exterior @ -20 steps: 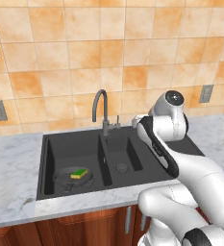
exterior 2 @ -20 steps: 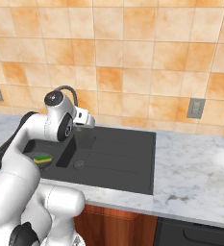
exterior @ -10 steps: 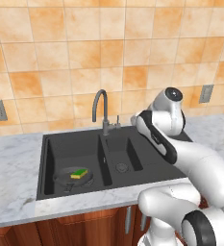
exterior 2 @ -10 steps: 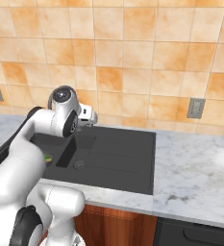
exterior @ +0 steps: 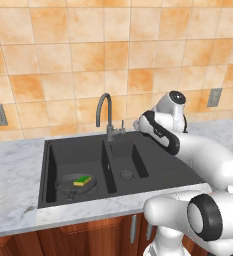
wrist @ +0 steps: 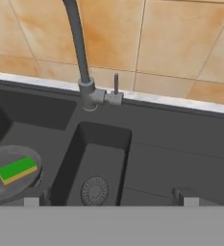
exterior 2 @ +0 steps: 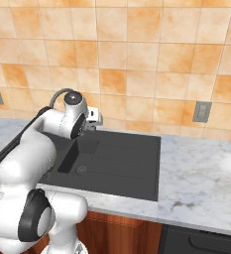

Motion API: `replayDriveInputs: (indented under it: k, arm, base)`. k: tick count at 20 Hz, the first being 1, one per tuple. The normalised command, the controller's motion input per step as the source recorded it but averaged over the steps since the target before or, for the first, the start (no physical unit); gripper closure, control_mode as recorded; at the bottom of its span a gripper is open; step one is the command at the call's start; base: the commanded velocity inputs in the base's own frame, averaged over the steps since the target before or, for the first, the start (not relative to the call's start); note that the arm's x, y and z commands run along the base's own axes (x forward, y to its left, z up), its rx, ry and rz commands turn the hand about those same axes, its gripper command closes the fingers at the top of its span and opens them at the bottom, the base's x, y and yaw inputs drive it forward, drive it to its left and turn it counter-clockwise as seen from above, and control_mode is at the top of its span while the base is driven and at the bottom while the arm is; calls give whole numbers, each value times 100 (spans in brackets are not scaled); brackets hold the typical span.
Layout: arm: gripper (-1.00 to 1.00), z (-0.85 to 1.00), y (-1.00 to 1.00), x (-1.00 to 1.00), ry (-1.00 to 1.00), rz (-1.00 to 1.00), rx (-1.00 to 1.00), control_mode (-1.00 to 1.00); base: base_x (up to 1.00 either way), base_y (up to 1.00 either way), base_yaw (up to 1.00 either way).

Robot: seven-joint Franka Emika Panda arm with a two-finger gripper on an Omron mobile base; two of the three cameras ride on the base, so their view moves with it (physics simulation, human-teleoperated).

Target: Pick the pan and sponge and place them into the sink. Then turn on the water.

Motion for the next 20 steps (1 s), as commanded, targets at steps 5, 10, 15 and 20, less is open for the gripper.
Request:
replayDriveInputs:
  k: [5, 10, 15, 20]
  arm:
    - [-100, -26, 26, 32, 4, 9, 0, -100]
    - [-100, -21, 3, 47, 1, 4, -6, -100]
    - [-100, -10, 0, 49, 0, 1, -7, -100]
    - [-100, -5, 0, 44, 0, 2, -1, -100]
  base:
    - [0, 0, 0]
    - [0, 0, 0]
    - [0, 0, 0]
    - [0, 0, 0]
